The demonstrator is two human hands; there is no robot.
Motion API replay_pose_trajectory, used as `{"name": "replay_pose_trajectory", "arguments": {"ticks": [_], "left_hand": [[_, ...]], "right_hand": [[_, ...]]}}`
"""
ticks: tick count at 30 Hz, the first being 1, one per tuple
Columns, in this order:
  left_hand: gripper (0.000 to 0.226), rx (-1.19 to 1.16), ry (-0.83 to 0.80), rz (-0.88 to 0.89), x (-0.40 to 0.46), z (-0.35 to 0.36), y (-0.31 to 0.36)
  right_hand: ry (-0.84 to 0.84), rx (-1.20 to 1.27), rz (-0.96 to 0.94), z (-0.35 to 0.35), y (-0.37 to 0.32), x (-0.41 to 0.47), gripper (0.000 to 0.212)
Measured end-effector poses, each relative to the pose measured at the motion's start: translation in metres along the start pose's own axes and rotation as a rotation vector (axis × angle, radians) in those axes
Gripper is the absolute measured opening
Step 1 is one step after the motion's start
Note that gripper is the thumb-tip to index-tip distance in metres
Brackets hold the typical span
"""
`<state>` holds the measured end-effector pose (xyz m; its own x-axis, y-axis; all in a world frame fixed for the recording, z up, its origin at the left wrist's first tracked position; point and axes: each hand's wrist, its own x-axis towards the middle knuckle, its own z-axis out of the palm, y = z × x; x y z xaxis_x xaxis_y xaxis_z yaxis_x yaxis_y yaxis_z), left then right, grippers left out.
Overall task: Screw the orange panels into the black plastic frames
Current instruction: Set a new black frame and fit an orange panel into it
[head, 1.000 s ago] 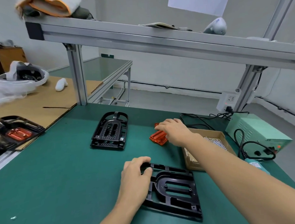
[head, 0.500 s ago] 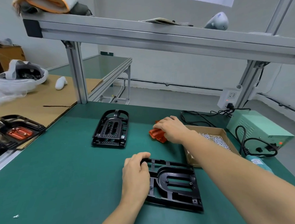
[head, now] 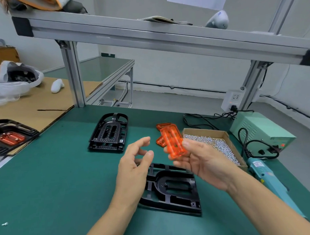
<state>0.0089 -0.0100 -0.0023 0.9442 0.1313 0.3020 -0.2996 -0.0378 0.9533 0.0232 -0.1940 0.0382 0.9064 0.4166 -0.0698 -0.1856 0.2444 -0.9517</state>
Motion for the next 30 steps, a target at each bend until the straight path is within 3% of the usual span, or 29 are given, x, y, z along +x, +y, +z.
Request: {"name": "replay_pose_trajectory", "arguments": {"ticks": [7, 17, 25, 30], "left_hand": [[0.041, -0.294, -0.229, -0.087, -0.006, 0.015, 0.015], [0.041, -0.448, -0.245, -0.158, -0.010, 0.017, 0.006], [0.034, -0.484, -0.174, -0.167, -0.008, 0.016, 0.005], [0.023, -0.323, -0.158, -0.055, -0.006, 0.025, 0.012]], "right_hand": [[-0.019, 0.055, 0.123, -0.004, 0.000, -0.030, 0.035], [0.027, -0.052, 0.110, -0.008, 0.004, -0.034, 0.053], [0.087, -0.186, 0.044, -0.007, 0.007, -0.034, 0.036], [0.106, -0.399, -0.061, 0.001, 0.008, -0.033, 0.015]]}}
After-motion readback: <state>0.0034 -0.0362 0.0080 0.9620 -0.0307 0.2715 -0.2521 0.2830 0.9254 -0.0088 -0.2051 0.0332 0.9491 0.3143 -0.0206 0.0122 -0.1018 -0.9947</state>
